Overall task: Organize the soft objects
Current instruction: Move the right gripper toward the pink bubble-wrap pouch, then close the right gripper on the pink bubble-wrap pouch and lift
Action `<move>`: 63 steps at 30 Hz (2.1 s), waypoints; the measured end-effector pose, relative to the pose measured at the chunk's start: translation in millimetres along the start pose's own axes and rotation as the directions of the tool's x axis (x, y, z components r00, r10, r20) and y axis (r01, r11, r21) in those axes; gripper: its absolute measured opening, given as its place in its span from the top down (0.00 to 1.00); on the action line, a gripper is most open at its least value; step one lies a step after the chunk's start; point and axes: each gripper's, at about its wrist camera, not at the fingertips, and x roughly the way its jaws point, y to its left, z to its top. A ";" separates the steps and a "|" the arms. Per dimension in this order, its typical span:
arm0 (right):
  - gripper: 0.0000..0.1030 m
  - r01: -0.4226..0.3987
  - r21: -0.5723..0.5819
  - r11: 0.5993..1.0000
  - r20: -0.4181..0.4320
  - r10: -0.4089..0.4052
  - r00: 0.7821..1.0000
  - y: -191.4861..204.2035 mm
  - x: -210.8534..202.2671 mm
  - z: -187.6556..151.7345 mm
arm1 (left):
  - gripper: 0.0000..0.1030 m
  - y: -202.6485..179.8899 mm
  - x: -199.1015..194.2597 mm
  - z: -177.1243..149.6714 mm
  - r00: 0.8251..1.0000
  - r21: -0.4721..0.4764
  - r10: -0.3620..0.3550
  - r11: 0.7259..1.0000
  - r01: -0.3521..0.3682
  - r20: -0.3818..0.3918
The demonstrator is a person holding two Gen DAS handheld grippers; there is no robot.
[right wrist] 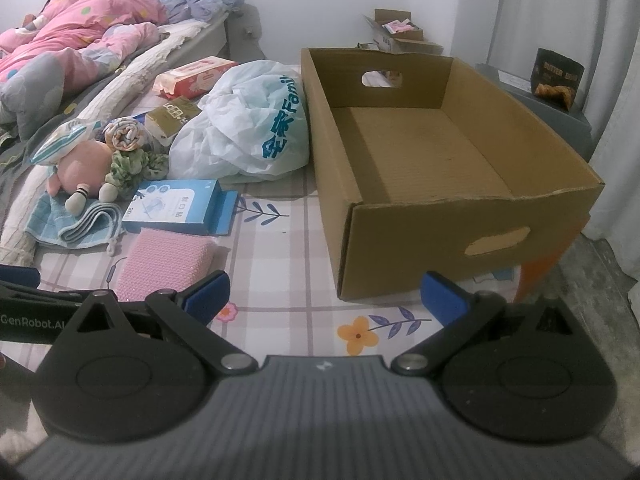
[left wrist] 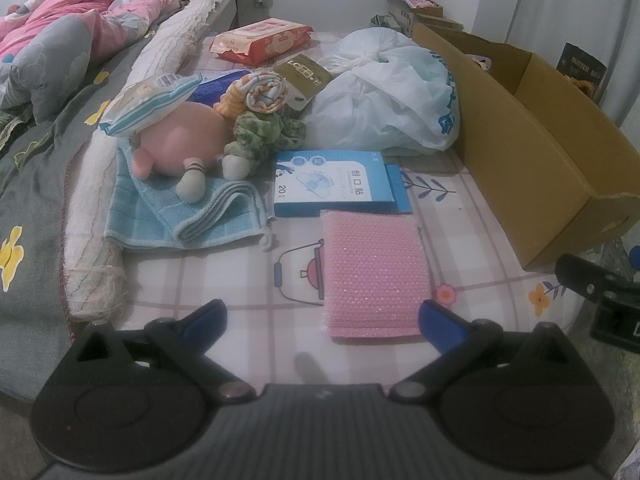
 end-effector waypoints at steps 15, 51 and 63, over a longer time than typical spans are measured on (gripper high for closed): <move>0.01 -0.010 0.005 1.000 -0.001 0.010 1.000 1.8 1.4 0.9 | 0.01 4.4 2.9 -0.5 1.000 0.002 0.003 1.000 -0.003 -0.012; 0.54 -0.475 0.373 0.797 -0.167 0.561 0.811 28.3 129.6 0.1 | 0.47 26.2 75.7 16.8 0.932 0.095 -0.354 0.928 0.360 -0.073; 0.60 -0.537 0.338 0.773 -0.129 0.603 0.787 36.7 107.8 17.2 | 0.51 27.8 21.0 18.8 0.952 0.153 -0.302 0.945 0.291 0.057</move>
